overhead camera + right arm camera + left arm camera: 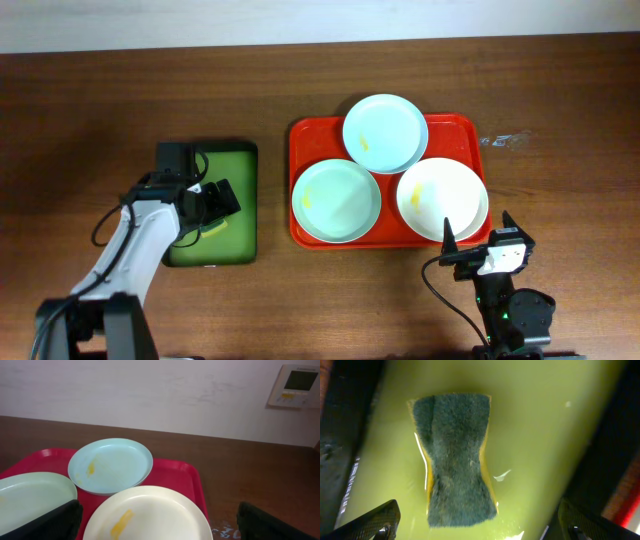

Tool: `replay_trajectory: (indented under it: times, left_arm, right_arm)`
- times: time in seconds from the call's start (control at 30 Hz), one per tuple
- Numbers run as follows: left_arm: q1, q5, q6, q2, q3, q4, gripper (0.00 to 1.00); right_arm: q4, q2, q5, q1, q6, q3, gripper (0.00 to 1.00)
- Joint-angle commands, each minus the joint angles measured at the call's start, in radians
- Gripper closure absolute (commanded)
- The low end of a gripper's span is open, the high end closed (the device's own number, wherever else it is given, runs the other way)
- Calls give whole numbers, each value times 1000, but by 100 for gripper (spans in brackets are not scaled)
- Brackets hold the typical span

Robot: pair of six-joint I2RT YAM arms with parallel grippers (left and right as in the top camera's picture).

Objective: Clean dirty plates on tray and stack at the side
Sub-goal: 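Lower the left gripper into the green tray and grasp the sponge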

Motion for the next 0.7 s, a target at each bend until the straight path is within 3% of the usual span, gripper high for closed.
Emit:
replay_trajectory:
  times: [0.0,0.23,0.3,0.37,0.43,0.5,0.53,0.57,0.6,0.63,0.67]
  left_arm:
    - [5,-15,-13,55,19,43,7]
    - [5,-11,-13,154,18,73,25]
    - [5,-11,-13,172,18,68,38]
    - [5,-11,-13,172,18,66,61]
    - [5,-12,-13,172,18,66,92]
    - [5,-12,-13,172,18,65,99]
    - [5,-11,-13,172,18,63,96]
    - [5,-11,-13,172,18,63,79]
    - [5,-12,-12,172,18,65,24]
    - [5,-14,-12,172,18,77,1]
    - [5,-16,-12,172,18,103,1]
  right_arm:
    - [-3,-6,12,6,12,-8,2]
    - [-3,-6,12,6,12,-8,2]
    - [-3,-7,12,6,12,-8,2]
    - [-3,-6,12,6,12,-8,2]
    - [-3,-6,12,6,12,-8,2]
    - [-3,-7,12,6,12,-8,2]
    - [-3,-6,12,6,12,-8,2]
    - [-3,-6,12,6,12,-8,2]
    - [-3,-6,12,6,12,-8,2]
    - [-3,-6,12,6,12,-8,2]
    - [-3,-6,12,6,12,-8,2]
